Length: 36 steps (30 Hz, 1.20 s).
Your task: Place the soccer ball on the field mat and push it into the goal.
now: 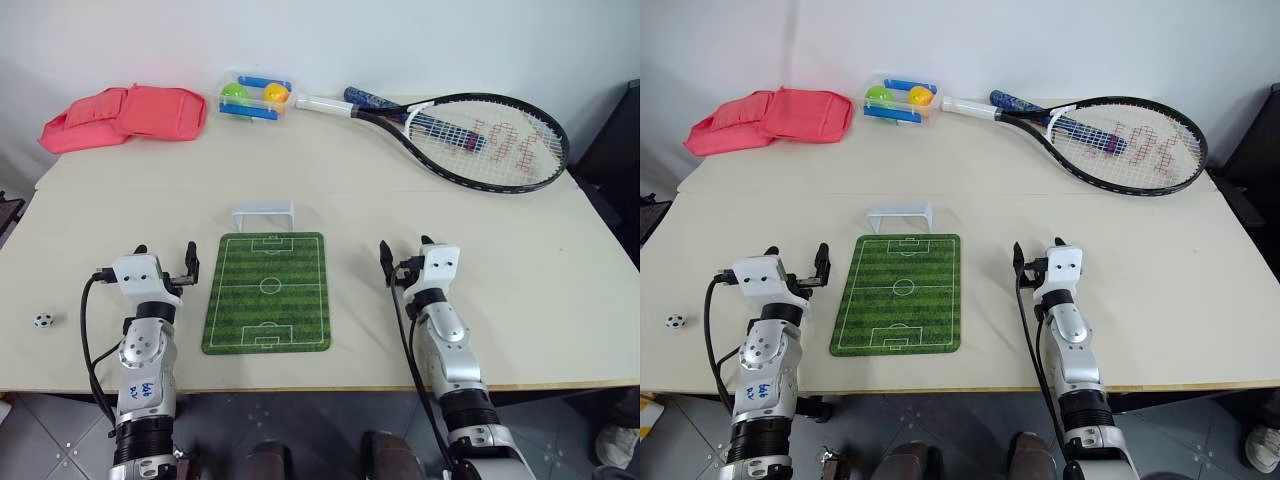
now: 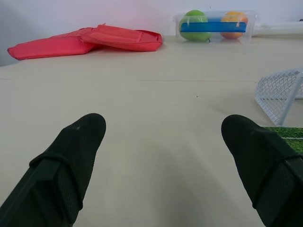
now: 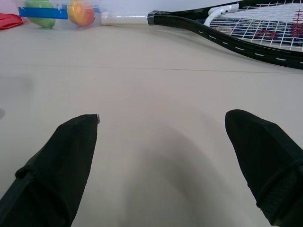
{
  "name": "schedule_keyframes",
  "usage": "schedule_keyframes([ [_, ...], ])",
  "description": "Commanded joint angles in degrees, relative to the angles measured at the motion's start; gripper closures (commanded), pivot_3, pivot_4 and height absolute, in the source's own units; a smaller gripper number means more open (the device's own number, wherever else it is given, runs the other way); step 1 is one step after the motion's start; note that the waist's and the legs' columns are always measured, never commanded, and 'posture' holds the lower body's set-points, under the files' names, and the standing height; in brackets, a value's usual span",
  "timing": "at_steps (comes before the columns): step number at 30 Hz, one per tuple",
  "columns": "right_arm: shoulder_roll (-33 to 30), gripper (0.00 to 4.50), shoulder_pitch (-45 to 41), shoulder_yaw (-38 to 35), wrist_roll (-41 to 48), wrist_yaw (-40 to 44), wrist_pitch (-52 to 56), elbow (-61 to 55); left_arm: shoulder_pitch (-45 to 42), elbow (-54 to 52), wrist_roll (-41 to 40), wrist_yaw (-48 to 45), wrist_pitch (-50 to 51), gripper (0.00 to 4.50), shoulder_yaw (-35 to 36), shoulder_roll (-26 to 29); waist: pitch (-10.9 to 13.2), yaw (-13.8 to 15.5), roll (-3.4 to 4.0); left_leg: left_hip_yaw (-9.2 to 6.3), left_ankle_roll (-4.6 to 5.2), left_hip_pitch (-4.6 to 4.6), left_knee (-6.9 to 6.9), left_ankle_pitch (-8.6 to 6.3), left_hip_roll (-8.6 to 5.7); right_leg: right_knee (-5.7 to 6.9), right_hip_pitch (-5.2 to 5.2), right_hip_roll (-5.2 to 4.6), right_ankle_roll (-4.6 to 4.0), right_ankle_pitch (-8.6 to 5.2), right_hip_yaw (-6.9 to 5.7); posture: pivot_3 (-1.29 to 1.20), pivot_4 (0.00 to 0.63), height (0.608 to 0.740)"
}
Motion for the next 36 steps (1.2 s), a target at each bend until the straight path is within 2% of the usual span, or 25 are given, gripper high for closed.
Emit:
schedule_keyframes([
  [1, -0.1, 0.00, -0.4, 0.6, -0.2, 0.4, -0.1, -2.2, 0.2, -1.9, -0.7, -0.4, -0.2, 0.02, 0.2, 0.1, 0.0, 0.0, 0.00, 0.00, 0.00, 0.00, 0.00, 0.00, 0.00, 0.00, 0.00, 0.00, 0.00, 0.00, 0.00, 0.00, 0.150, 0.740],
  [3, -0.2, 0.00, -0.4, 0.8, 0.1, 1.2, -0.6, -2.2, 0.6, -3.4, -2.7, -1.1, -1.4, 0.02, 1.0, -0.6, 0.0, 0.0, 0.00, 0.00, 0.00, 0.00, 0.00, 0.00, 0.00, 0.00, 0.00, 0.00, 0.00, 0.00, 0.00, 0.00, 0.150, 0.740],
  [6, -1.0, 0.00, -0.5, 1.9, 3.9, 9.3, -3.9, -4.0, 5.1, -9.5, -7.8, -6.8, -1.7, 0.02, 1.5, 0.3, 0.0, -0.3, 0.00, 0.02, -0.01, -0.01, -0.01, -0.01, 0.03, -0.04, -0.01, 0.01, 0.00, 0.00, 0.01, 0.00, 0.150, 0.740],
  [9, -2.6, 0.00, -0.5, 3.1, 11.3, 22.1, -4.8, -6.9, 11.9, -15.8, -11.3, -10.2, -0.2, 0.02, 3.0, 1.4, 0.0, -0.3, 0.02, 0.15, -0.02, 0.03, -0.17, -0.02, 0.14, -0.12, -0.08, 0.09, 0.00, 0.00, 0.09, 0.00, 0.150, 0.740],
  [13, -7.1, 0.00, -0.5, 4.7, 18.5, 37.0, -0.7, -10.9, 23.4, -24.1, -18.1, -14.2, 1.1, 0.02, 7.6, 1.7, 0.0, -0.1, 0.03, 0.20, -0.05, 0.06, -0.34, -0.03, 0.26, -0.34, -0.05, 0.19, -0.01, 0.01, 0.09, 0.00, 0.150, 0.740],
  [15, -10.6, 0.00, -0.8, 6.4, 23.4, 50.2, -0.6, -12.7, 32.9, -27.0, -22.5, -16.8, 0.2, 0.02, 12.7, 0.4, 0.0, -0.1, 0.02, 0.21, -0.02, 0.05, -0.35, -0.06, 0.28, -0.43, -0.03, 0.19, -0.02, 0.01, 0.08, 0.00, 0.150, 0.740],
  [17, -12.6, 0.00, -1.5, 7.3, 25.8, 57.6, -0.1, -12.9, 39.0, -28.0, -27.7, -17.4, -0.4, 0.02, 16.7, -2.3, 0.0, -0.1, 0.04, 0.27, 0.02, 0.07, -0.38, -0.15, 0.31, -0.58, -0.01, 0.20, -0.01, 0.02, 0.08, 0.00, 0.150, 0.740],
  [20, -13.4, 0.00, -3.3, 7.4, 27.1, 61.3, 2.2, -11.8, 43.1, -25.1, -32.3, -17.5, -2.0, 0.02, 21.8, -5.9, 0.1, 0.2, 0.03, 0.28, 0.05, 0.09, -0.32, -0.19, 0.32, -0.61, 0.04, 0.20, -0.01, 0.02, 0.07, 0.00, 0.150, 0.740],
  [23, -13.5, 0.00, -4.2, 6.7, 29.0, 65.3, 4.3, -10.0, 47.8, -22.4, -30.1, -21.8, -6.4, 0.02, 23.1, -8.3, 0.1, 0.9, 0.02, 0.26, 0.04, 0.09, -0.21, -0.21, 0.32, -0.66, 0.05, 0.21, -0.02, 0.02, 0.05, 0.00, 0.150, 0.740],
  [28, -12.7, 0.00, -4.9, 5.5, 27.8, 67.2, 2.3, -6.8, 50.4, -18.1, -32.7, -21.8, -10.3, 0.02, 27.2, -12.4, 0.1, 1.5, 0.01, 0.34, 0.08, 0.02, 0.01, -0.43, 0.33, -0.73, 0.04, 0.21, -0.04, 0.04, 0.05, 0.00, 0.150, 0.740],
  [33, -12.2, 0.00, -4.9, 5.3, 27.1, 67.6, 0.9, -5.9, 50.0, -17.2, -33.3, -21.9, -10.3, 0.02, 27.4, -12.1, 0.1, 1.4, 0.01, 0.42, 0.11, 0.00, 0.27, -0.53, 0.37, -0.71, 0.04, 0.21, -0.04, 0.04, 0.06, 0.00, 0.150, 0.740],
  [36, -12.2, 0.00, -5.0, 5.3, 27.1, 68.0, 1.0, -5.8, 47.5, -16.2, -33.0, -20.0, -9.5, 0.02, 28.0, -9.3, 0.1, 1.4, 0.01, 0.44, 0.10, 0.01, 0.31, -0.55, 0.40, -0.68, 0.04, 0.21, -0.04, 0.04, 0.06, 0.00, 0.150, 0.740],
])
